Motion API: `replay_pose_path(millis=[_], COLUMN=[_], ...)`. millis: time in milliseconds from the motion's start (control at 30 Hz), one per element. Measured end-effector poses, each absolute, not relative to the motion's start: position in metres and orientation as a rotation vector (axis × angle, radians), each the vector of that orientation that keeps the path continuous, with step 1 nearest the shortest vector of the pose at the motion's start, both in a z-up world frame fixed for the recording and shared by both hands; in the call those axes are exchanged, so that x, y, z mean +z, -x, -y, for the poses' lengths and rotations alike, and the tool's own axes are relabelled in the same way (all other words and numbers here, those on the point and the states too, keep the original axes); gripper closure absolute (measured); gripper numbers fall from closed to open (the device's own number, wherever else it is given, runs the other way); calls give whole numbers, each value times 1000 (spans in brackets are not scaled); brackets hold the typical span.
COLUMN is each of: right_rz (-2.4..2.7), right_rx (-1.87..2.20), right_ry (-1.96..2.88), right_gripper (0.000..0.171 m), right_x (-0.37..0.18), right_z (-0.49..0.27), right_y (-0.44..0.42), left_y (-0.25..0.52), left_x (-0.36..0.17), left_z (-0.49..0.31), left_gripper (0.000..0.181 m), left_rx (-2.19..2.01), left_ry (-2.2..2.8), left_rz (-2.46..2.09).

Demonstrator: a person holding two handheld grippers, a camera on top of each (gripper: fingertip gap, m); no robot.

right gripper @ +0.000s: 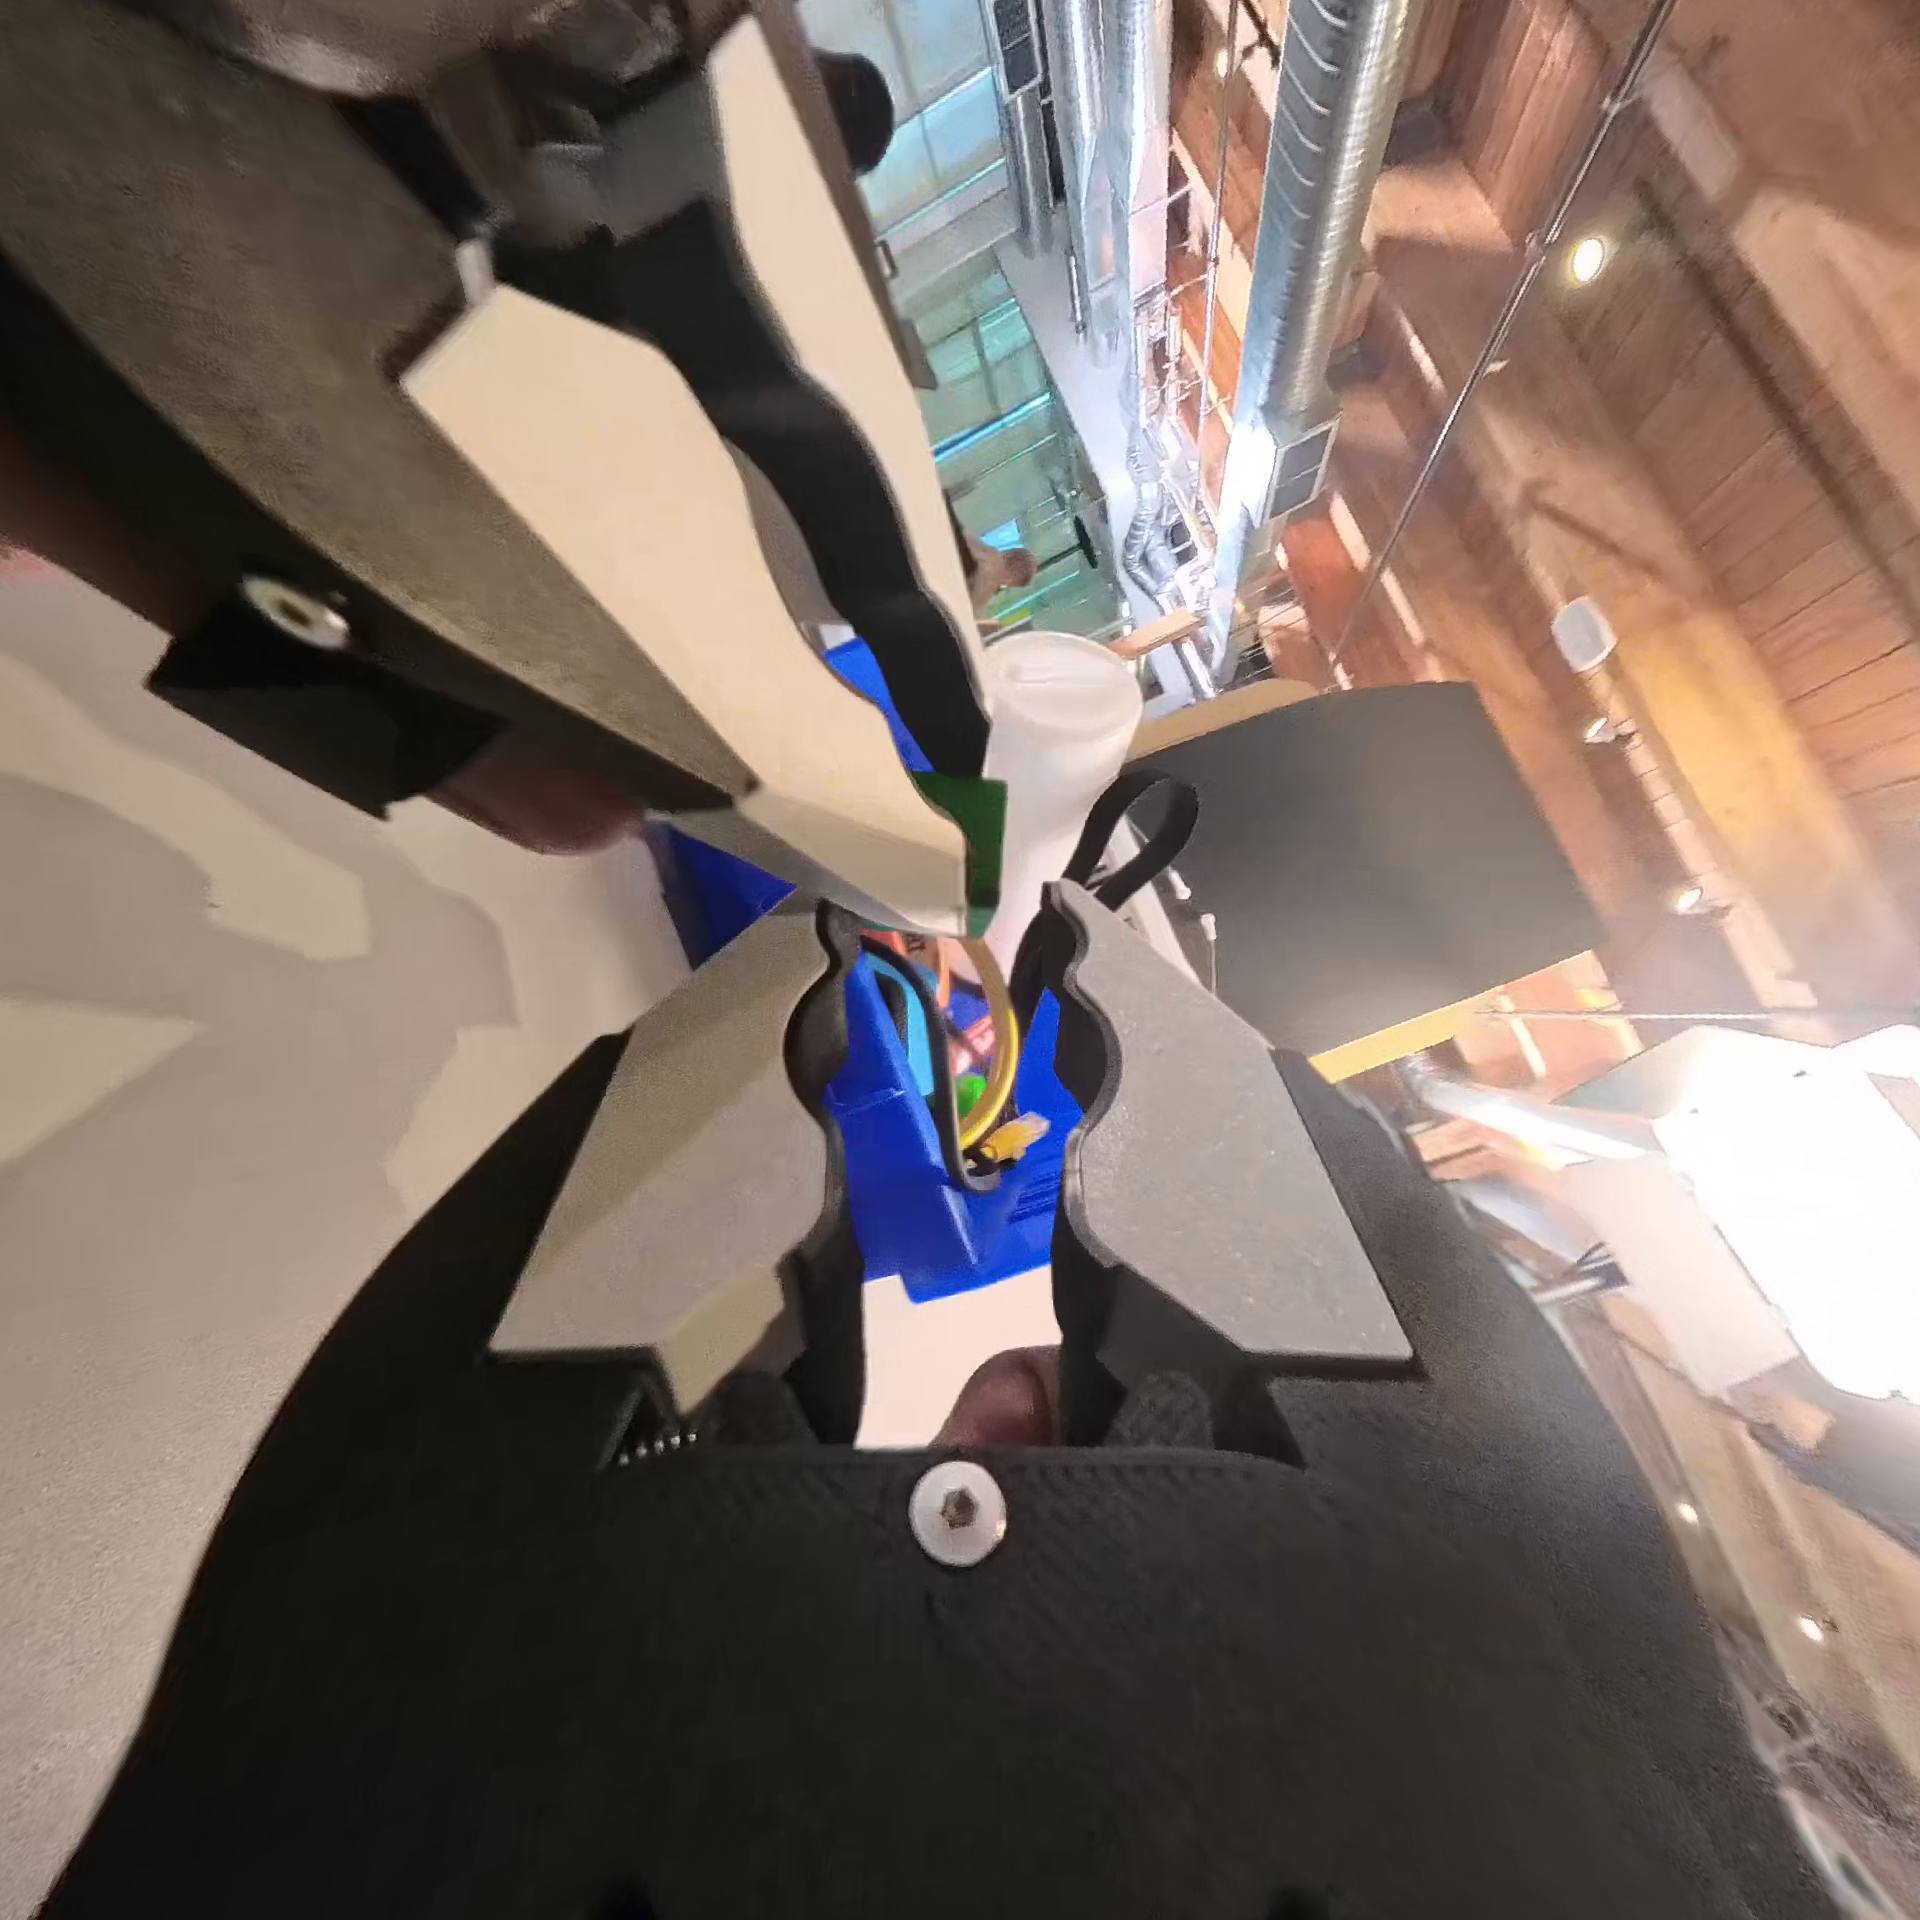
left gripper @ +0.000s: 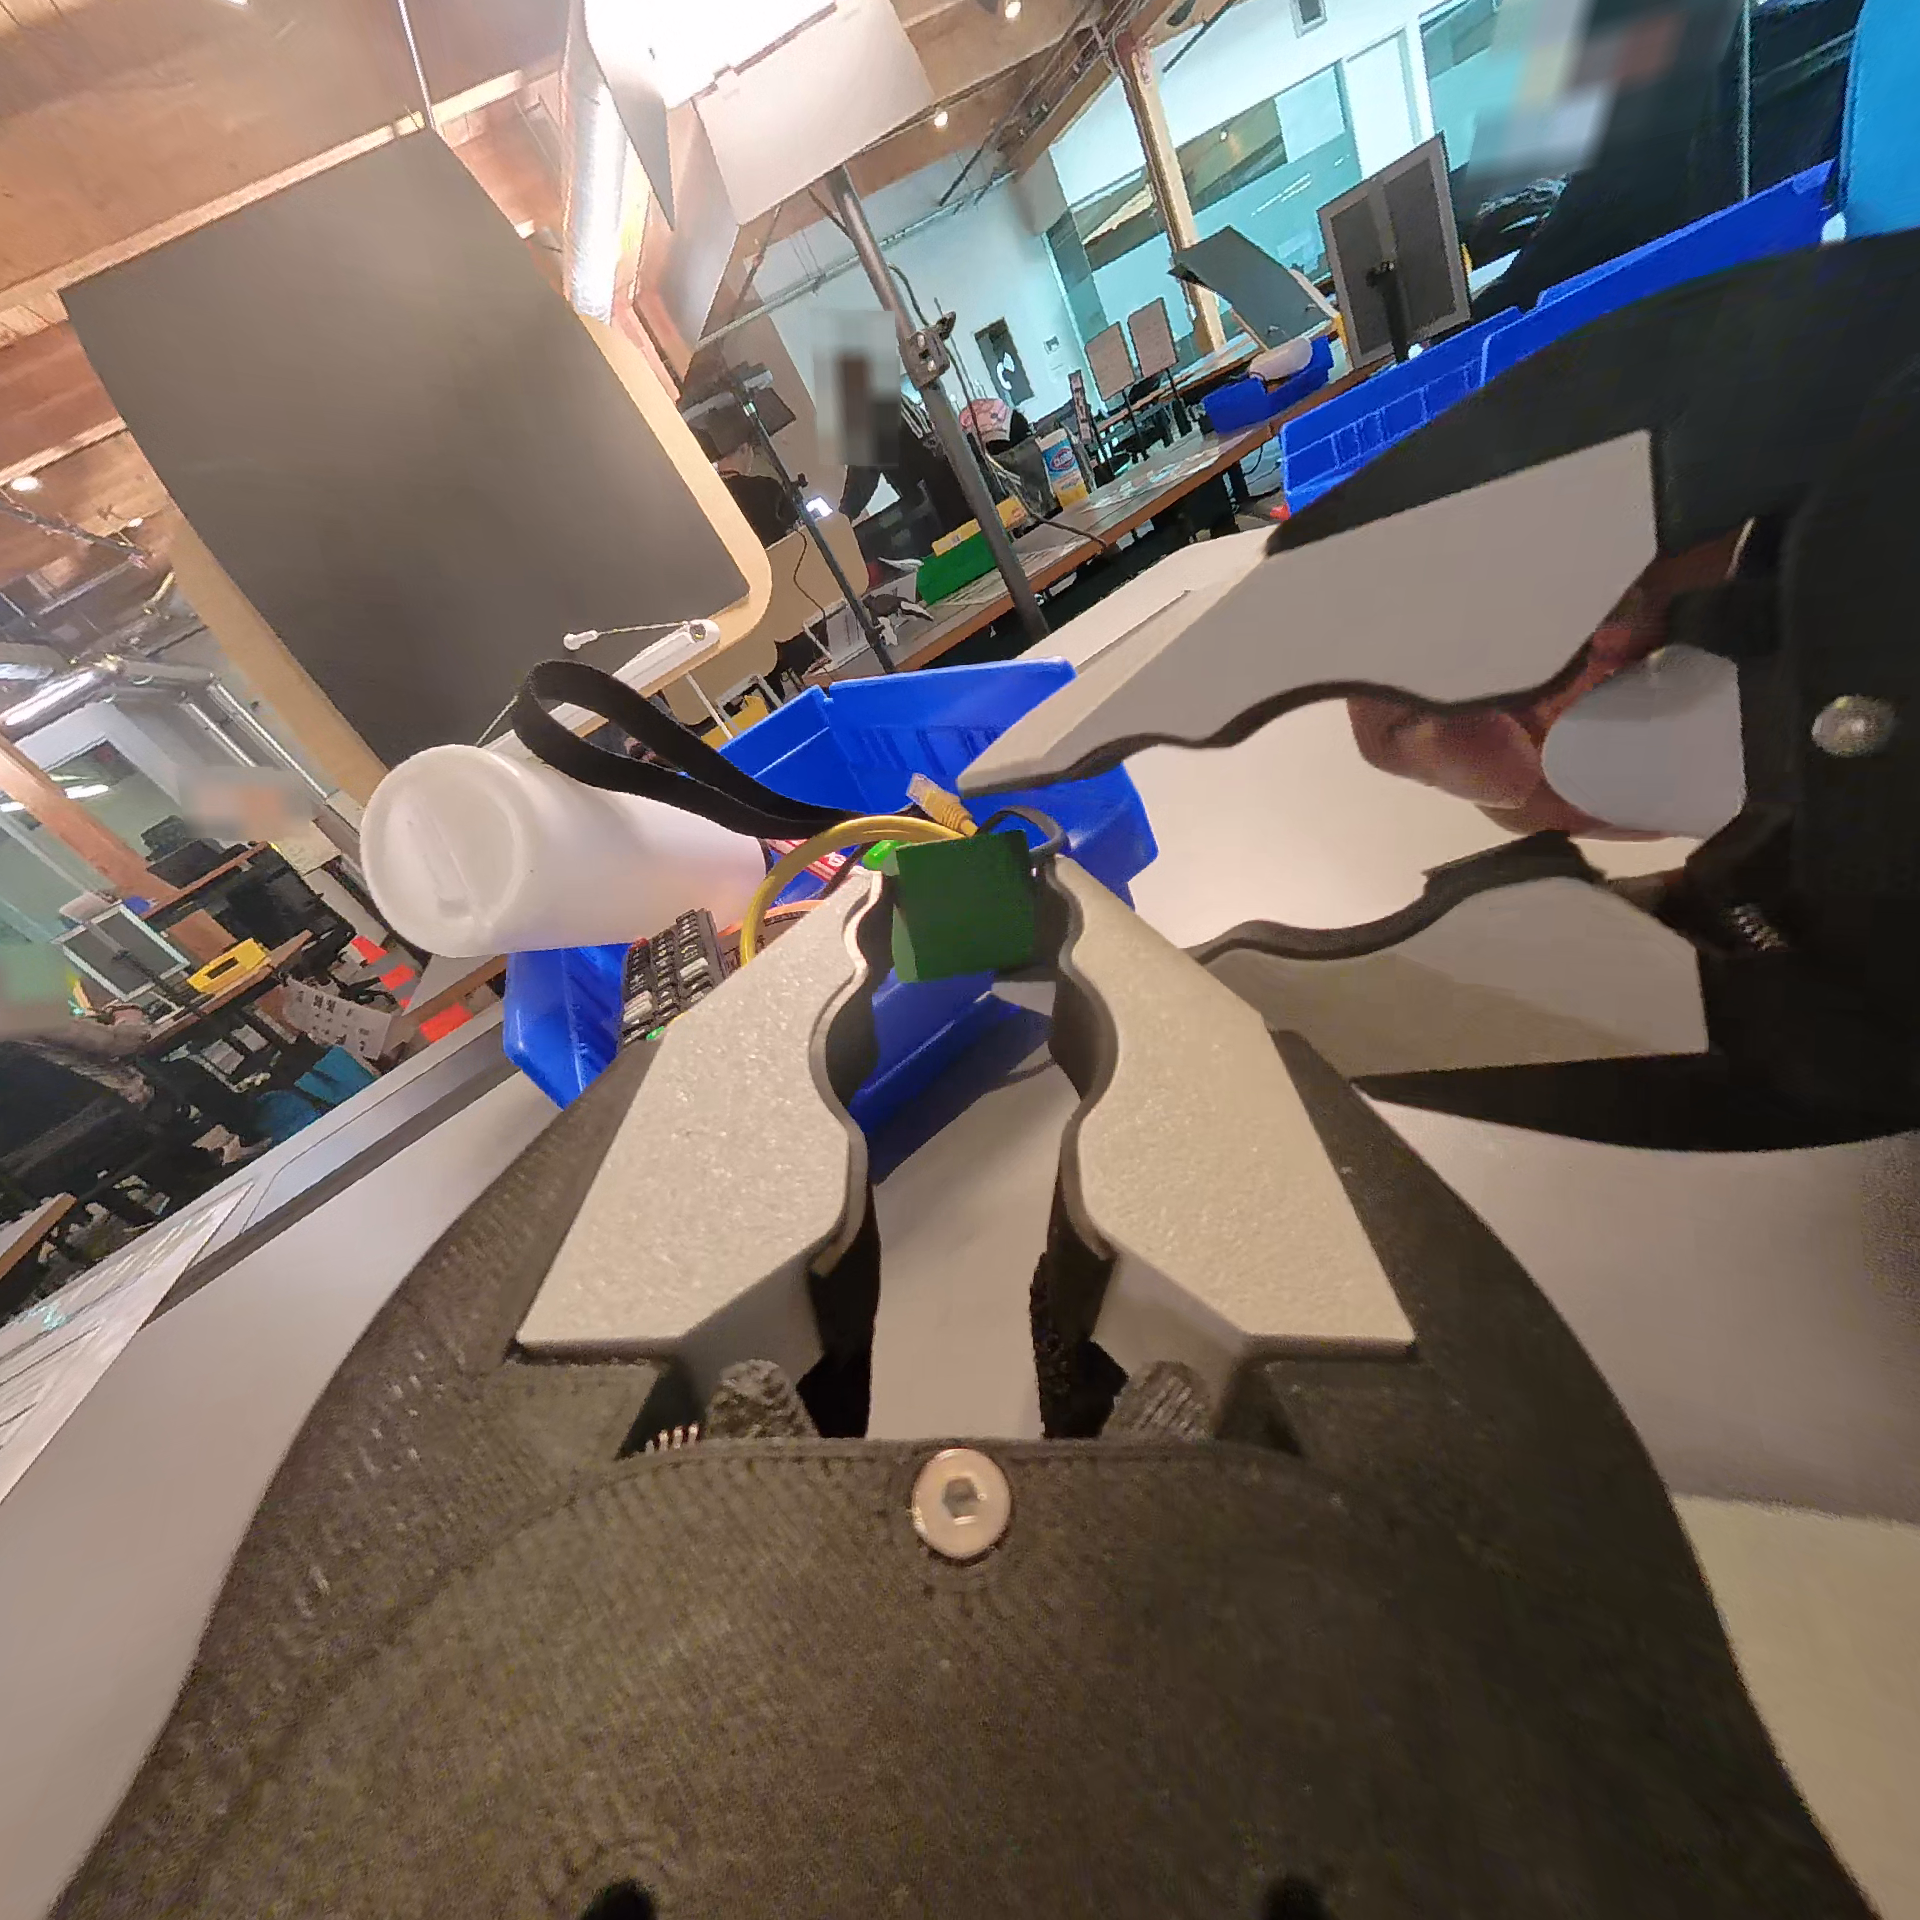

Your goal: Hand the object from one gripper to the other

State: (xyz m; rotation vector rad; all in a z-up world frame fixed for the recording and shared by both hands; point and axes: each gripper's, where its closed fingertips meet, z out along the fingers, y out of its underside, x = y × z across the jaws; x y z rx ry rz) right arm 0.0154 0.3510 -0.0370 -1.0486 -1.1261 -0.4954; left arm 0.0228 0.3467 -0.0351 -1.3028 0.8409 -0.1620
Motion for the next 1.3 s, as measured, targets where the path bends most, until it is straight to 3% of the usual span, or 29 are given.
replay_pose_path(millis=[567, 1000, 1300], right_rz=[962, 565, 684], right_rx=[-242, 972, 1074], right_ry=[1387, 1488, 1558], right_gripper=[135, 129, 118], right_x=[-41, 3, -12], right_z=[-376, -346, -332], right_y=[-61, -65, -46], left_y=[-7, -31, -39], left_x=[-18, -19, -20], left_z=[-347, -321, -310], left_gripper=[153, 153, 153], left_rx=[-183, -143, -143], left_ry=[1195, 1025, 960], left_rz=[-866, -1017, -1066])
